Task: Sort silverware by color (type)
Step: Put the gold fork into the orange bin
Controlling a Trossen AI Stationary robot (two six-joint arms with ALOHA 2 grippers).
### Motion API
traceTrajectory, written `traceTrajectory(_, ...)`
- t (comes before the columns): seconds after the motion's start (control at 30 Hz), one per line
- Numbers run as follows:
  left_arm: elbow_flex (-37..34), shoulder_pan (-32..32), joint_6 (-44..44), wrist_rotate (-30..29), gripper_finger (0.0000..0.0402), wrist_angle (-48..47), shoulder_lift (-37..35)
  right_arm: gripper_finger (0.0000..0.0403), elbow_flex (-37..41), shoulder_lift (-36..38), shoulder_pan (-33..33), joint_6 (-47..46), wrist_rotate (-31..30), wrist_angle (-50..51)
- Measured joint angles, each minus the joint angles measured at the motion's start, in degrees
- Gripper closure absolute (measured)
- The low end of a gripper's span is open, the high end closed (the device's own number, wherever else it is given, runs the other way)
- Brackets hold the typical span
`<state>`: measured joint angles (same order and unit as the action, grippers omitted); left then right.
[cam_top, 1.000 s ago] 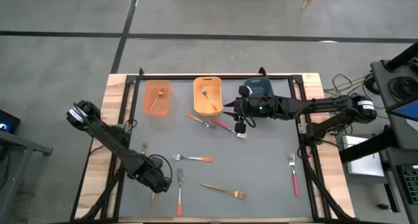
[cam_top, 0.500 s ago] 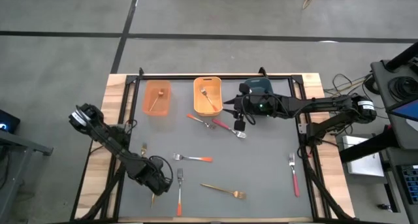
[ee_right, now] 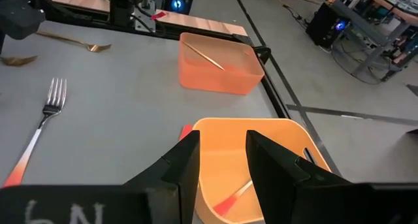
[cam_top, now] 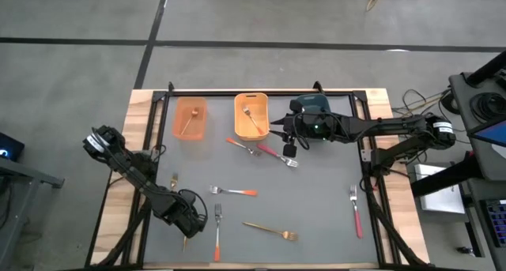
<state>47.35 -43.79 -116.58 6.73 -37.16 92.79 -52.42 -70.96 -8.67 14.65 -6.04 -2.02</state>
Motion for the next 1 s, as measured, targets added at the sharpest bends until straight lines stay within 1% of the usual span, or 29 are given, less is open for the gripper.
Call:
traceTrajectory(0.33, 0.0, -0.1, -2.8, 0.0, 0.0395, 0.8, -0.2, 0.0287, 0.0, 0.0, 0.0, 0.6, 0.0, 0.0)
traceTrajectory(0.53, -0.2, -0.1, -3.6, -0.3, 0.0399, 0.8, -1.1, 0.0287, 0.0, 0.0, 0.0, 0.6, 0.0, 0.0)
traceTrajectory(0.63, -0.1, -0.1, -4.0, -1.8, 0.04, 0.9, -2.2, 0.0287, 0.0, 0.0, 0.0, 0.6, 0.0, 0.1)
traceTrajectory(0.77, 1.8, 0.0, -3.6, -4.3, 0.04, -1.5, -3.1, 0.0287, 0.0, 0.0, 0.0, 0.4, 0.0, 0.3)
traceTrajectory(1.0, 4.9, 0.9, -1.2, -4.9, 0.0401, -8.5, -5.4, 0.0287, 0.0, 0.0, 0.0, 0.4, 0.0, 1.2)
